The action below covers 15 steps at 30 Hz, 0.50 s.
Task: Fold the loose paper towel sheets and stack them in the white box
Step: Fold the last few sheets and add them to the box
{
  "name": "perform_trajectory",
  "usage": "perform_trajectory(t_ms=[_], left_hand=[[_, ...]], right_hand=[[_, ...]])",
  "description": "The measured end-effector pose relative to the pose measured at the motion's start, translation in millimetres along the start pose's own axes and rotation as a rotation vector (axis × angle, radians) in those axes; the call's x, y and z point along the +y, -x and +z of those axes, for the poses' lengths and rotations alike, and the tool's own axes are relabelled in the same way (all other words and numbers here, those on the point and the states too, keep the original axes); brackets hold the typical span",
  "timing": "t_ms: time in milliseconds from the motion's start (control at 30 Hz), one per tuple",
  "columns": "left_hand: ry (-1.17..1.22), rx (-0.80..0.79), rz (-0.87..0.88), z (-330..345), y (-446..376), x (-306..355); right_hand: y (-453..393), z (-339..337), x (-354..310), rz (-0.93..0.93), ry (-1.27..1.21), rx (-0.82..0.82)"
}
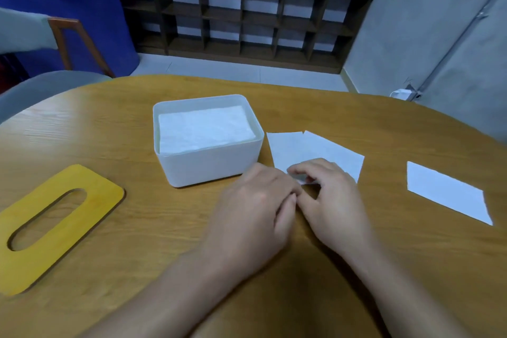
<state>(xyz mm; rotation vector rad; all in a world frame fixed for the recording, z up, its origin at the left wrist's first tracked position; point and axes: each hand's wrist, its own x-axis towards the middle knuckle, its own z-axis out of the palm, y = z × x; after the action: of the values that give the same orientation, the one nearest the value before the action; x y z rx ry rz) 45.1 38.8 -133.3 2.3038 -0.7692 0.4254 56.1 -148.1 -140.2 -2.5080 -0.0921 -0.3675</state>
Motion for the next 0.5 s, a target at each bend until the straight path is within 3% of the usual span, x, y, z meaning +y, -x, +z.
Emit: perform_trajectory(t_ms=[167, 333, 500], left_hand=[[0.073, -0.04, -0.11, 8, -4, -12], [0.101, -0.076, -0.142, 7, 1, -16], [0.1, -0.069, -0.131, 8, 2, -15]], right_hand=[[6, 5, 8, -0.053, 0.183, -0.128], [23, -7, 22, -0.092, 0.164, 0.05], [35, -17, 15, -0.126, 0.246, 0.013]])
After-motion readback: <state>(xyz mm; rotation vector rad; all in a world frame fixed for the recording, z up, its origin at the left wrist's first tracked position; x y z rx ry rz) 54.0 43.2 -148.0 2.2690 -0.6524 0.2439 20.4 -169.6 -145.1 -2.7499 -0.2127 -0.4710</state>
